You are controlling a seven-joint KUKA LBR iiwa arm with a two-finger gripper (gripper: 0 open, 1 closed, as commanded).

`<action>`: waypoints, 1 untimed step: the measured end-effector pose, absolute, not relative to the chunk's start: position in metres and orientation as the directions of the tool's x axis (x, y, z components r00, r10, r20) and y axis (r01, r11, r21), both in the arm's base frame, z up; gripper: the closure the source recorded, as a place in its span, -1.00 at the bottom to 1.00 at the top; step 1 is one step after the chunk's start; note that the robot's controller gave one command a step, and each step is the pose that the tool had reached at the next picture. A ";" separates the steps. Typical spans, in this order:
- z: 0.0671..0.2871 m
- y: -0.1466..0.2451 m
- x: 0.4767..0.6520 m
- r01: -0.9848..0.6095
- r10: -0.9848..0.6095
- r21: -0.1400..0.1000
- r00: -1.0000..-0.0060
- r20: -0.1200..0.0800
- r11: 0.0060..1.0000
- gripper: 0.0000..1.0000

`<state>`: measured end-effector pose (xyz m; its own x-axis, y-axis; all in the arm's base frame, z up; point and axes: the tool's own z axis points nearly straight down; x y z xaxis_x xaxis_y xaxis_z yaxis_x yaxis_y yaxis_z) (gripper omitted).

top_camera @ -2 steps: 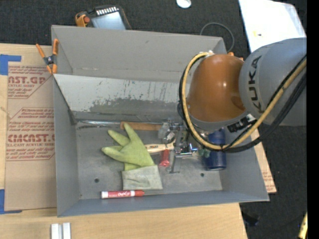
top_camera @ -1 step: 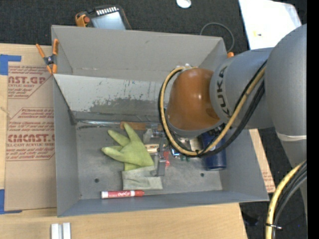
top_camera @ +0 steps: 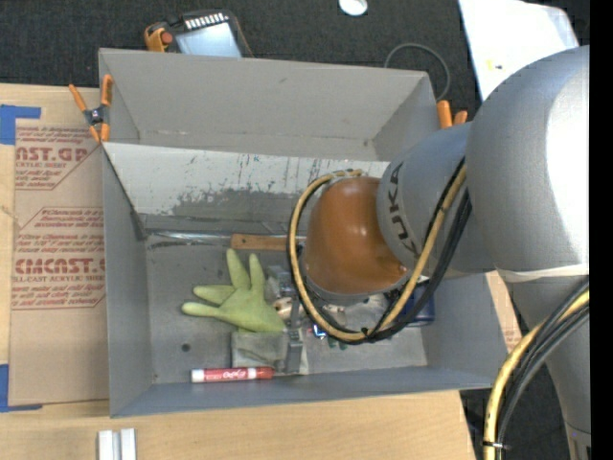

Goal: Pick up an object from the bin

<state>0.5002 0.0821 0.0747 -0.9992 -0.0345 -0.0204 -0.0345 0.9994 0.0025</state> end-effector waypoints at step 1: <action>0.071 0.117 0.532 -0.027 -0.027 0.002 -1.000 -0.010 1.000 -1.00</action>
Offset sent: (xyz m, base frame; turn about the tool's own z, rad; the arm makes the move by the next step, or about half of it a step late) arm 0.0059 -0.0366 -0.0047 0.2943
